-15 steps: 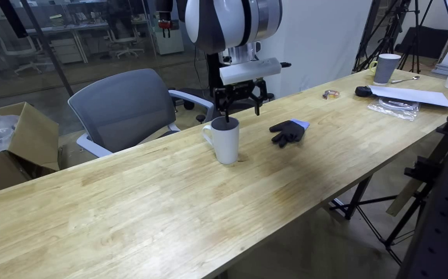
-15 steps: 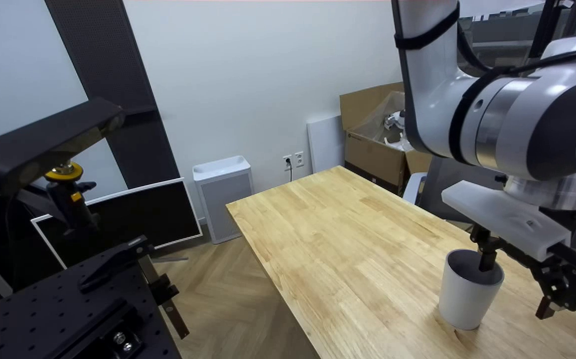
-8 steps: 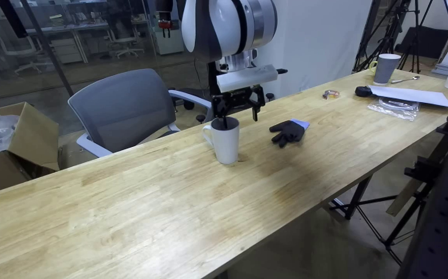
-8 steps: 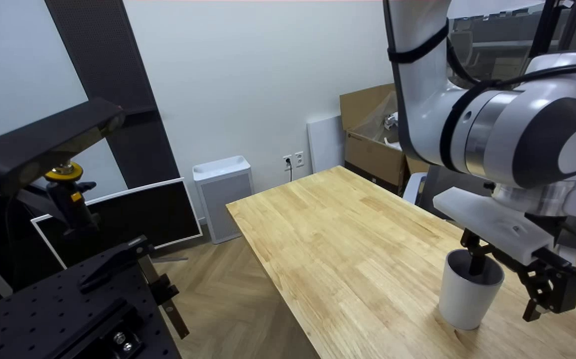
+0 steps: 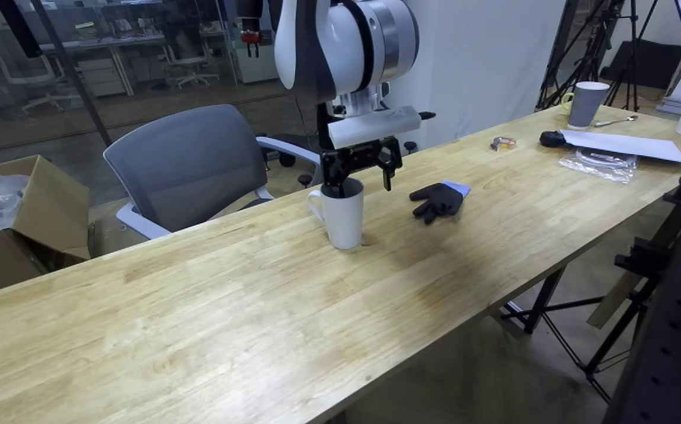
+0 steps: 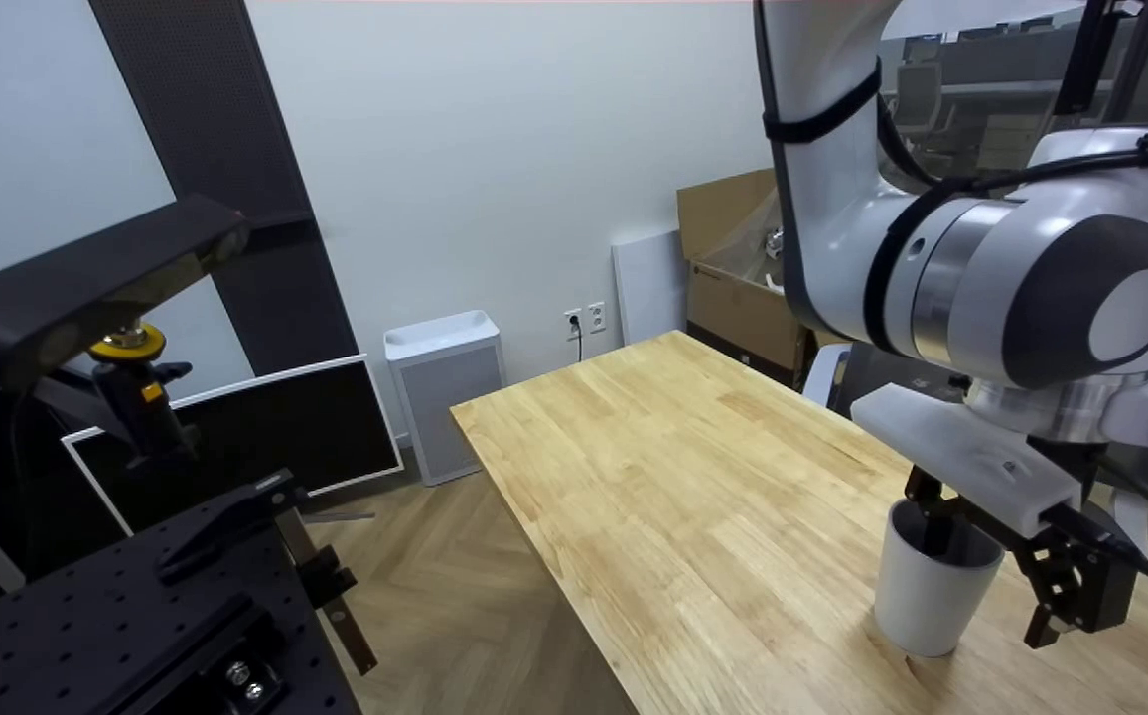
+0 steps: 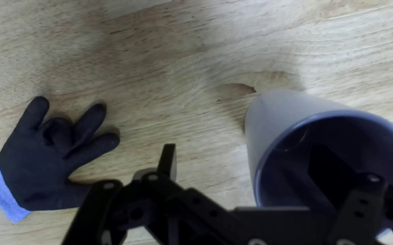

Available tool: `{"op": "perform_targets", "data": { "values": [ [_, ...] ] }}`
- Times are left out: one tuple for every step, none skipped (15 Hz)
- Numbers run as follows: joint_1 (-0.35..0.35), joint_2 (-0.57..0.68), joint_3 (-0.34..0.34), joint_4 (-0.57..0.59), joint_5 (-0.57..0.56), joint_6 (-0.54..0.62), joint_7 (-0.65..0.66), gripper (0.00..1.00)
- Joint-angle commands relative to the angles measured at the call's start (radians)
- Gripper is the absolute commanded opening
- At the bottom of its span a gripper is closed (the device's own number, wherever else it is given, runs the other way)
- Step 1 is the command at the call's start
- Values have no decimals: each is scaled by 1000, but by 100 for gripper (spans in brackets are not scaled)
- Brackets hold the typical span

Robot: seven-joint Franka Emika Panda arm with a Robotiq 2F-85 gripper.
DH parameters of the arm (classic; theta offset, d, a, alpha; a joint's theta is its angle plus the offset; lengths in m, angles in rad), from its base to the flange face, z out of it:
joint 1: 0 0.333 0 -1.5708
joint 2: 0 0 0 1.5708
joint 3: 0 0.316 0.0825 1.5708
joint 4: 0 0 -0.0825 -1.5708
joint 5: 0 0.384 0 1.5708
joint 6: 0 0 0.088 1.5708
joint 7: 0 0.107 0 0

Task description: Put the mug towards the edge of the table

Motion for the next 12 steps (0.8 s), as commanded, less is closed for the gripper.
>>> {"op": "perform_targets", "data": {
  "values": [
    [18, 22, -6, 26, 11, -14, 26, 100],
    [15, 25, -6, 30, 10, -18, 22, 100],
    [16, 27, -7, 31, 10, -18, 22, 100],
    [16, 30, -8, 32, 9, -19, 21, 89],
    [16, 32, -7, 32, 8, -18, 19, 73],
    [15, 34, -7, 33, 8, -19, 17, 67],
    [14, 34, -6, 32, 9, -19, 16, 60],
    [12, 35, -5, 33, 9, -20, 14, 51],
    [11, 36, -5, 34, 9, -19, 13, 45],
    [11, 37, -5, 36, 9, -20, 13, 39],
    [10, 38, -6, 37, 9, -20, 13, 31],
    [10, 38, -7, 38, 9, -21, 14, 25]
  ]
}}
